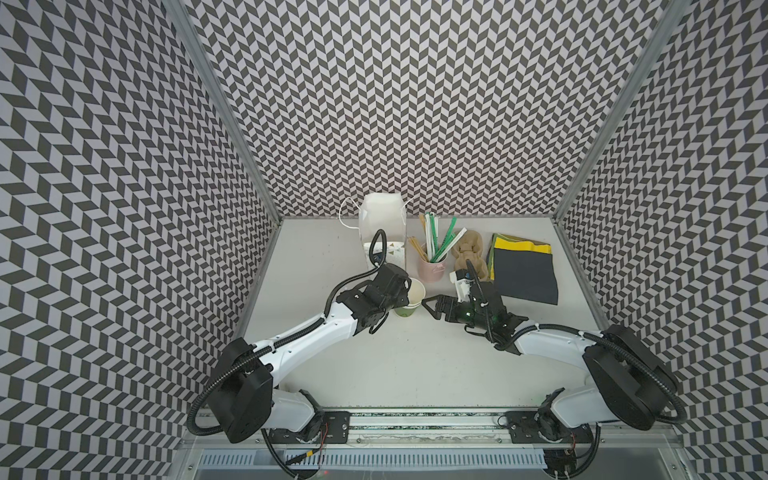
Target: Pack the takeout coffee
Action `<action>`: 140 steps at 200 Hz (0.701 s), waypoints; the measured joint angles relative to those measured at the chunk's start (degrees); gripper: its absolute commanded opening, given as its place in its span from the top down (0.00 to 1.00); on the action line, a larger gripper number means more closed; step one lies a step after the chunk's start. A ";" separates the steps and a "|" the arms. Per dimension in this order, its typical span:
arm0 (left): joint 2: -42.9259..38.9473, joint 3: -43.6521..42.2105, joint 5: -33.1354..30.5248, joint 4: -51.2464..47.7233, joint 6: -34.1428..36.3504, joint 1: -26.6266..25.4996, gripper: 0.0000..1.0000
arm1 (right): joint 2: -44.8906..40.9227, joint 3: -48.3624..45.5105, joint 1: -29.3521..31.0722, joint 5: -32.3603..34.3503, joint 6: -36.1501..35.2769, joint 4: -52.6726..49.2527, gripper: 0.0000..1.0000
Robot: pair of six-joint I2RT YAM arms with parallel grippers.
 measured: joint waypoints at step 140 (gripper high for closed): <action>-0.55 -0.79 -0.02 1.22 -2.23 0.09 1.00 | -3.50 -5.62 0.00 -2.32 3.82 8.48 0.09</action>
